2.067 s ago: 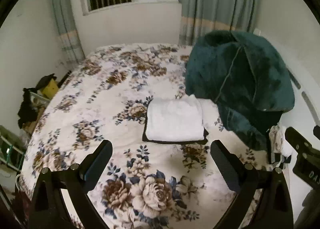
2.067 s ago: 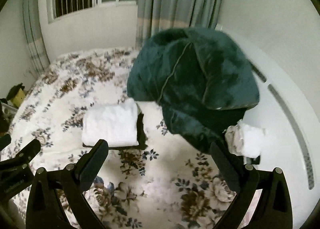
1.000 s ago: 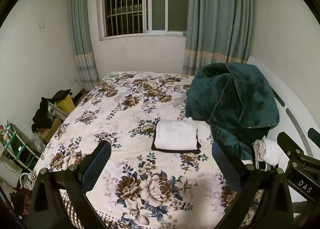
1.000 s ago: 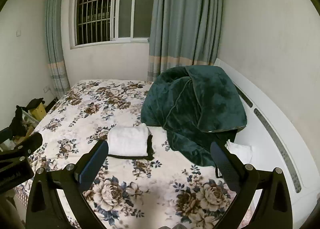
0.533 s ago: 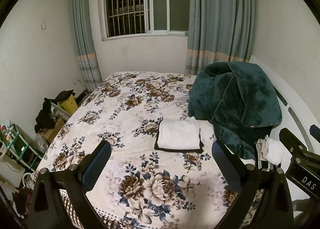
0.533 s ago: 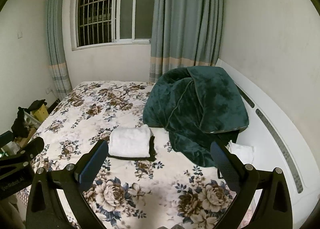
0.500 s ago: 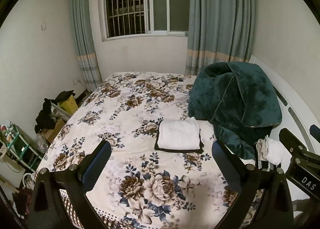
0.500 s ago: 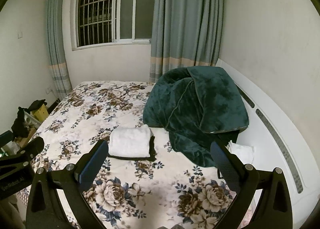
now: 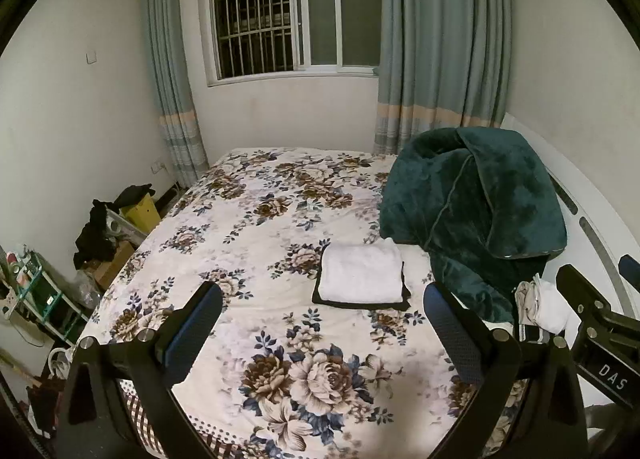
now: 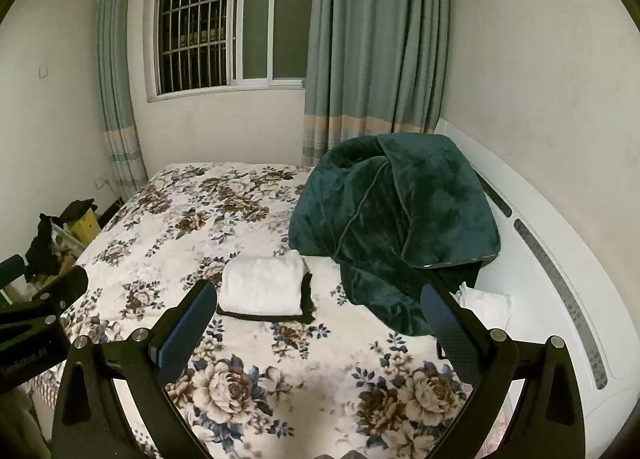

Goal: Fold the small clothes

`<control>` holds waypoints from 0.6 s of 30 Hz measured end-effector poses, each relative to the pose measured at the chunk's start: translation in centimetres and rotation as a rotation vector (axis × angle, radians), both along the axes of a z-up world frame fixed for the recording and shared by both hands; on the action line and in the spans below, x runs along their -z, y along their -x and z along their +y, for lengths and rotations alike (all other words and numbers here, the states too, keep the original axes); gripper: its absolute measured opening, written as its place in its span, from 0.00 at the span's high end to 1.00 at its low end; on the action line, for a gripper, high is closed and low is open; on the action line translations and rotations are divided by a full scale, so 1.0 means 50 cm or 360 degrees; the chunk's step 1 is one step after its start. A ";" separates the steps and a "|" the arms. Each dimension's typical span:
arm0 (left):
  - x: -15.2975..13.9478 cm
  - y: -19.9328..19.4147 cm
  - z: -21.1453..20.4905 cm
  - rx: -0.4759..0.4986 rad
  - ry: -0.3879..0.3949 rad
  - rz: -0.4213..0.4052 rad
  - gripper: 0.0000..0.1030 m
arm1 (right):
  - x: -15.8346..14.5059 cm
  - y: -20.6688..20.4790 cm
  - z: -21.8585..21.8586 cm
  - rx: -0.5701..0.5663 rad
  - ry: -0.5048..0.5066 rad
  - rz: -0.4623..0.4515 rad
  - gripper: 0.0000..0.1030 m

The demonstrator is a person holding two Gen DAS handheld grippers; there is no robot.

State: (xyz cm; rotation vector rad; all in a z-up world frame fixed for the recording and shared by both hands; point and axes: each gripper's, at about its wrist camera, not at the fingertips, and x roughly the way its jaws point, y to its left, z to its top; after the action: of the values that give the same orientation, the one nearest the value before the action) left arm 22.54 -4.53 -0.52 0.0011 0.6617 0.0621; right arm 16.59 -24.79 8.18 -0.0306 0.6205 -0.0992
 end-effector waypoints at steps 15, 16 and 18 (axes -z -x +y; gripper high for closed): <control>-0.004 -0.001 0.003 0.0002 -0.0001 -0.0002 0.00 | 0.003 0.009 0.003 0.0011 0.0002 -0.0006 0.00; -0.002 0.000 0.002 0.0002 0.0001 -0.0001 0.00 | 0.007 0.010 0.001 0.0013 0.0001 -0.0007 0.00; -0.003 0.000 0.003 0.0000 -0.0001 -0.0002 0.00 | 0.004 0.010 0.002 0.0013 -0.0002 -0.0006 0.00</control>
State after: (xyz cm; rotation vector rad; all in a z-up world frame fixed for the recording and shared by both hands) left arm 22.56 -4.36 -0.38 0.0018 0.6602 0.0621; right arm 16.10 -24.67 7.96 -0.0269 0.6169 -0.1070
